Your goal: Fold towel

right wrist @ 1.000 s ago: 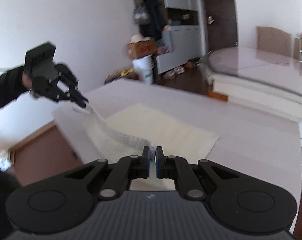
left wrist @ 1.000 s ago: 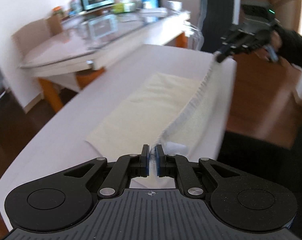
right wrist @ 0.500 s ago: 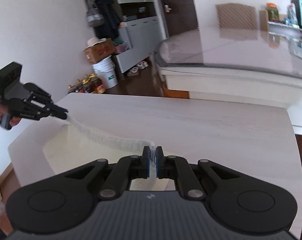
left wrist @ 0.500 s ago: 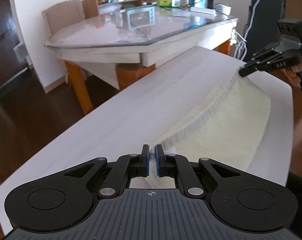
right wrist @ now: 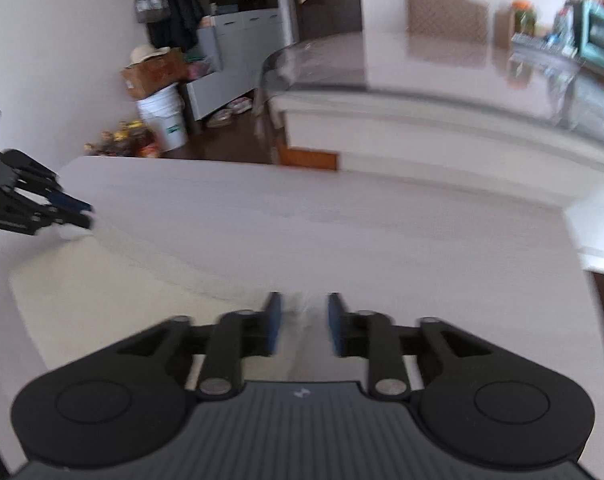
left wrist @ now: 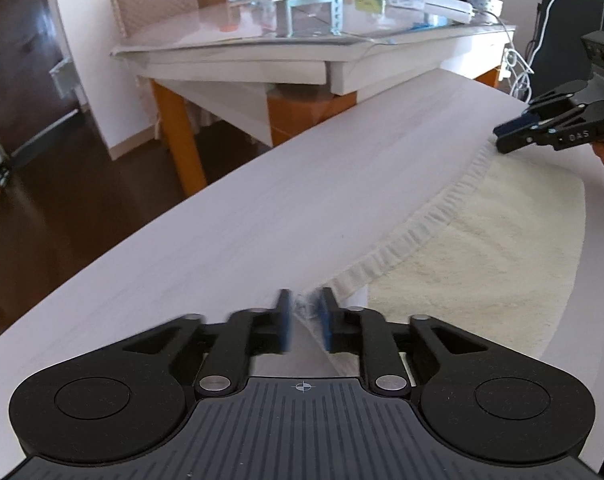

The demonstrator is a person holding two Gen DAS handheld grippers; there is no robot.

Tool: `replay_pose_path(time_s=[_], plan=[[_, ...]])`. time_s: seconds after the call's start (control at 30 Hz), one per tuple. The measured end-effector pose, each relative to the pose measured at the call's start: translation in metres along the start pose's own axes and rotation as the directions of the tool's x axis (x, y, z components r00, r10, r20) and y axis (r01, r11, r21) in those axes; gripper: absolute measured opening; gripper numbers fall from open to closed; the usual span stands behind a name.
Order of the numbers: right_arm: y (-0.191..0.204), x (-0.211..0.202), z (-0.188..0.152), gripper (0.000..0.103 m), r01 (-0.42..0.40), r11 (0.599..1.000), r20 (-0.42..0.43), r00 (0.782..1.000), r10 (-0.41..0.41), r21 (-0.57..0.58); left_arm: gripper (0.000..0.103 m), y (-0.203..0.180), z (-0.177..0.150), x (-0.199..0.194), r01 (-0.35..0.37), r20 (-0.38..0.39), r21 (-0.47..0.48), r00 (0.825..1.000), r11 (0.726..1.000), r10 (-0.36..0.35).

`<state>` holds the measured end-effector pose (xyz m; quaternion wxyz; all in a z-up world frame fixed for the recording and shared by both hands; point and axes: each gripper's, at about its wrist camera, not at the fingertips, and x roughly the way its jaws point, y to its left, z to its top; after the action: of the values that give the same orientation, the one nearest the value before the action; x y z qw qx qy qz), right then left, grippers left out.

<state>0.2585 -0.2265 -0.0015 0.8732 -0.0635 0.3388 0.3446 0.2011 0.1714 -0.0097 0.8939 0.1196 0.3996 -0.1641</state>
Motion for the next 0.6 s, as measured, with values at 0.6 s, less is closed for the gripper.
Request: replay_pose_path(time_s=[0.6], plan=[[0.075,-0.047,-0.054,0.031,0.022,0.999,0.041,0.999,-0.023,0.049,0.040,-0.016,0.003,0.008,-0.016,0.032,0.084,0.999,0.996,0.013]])
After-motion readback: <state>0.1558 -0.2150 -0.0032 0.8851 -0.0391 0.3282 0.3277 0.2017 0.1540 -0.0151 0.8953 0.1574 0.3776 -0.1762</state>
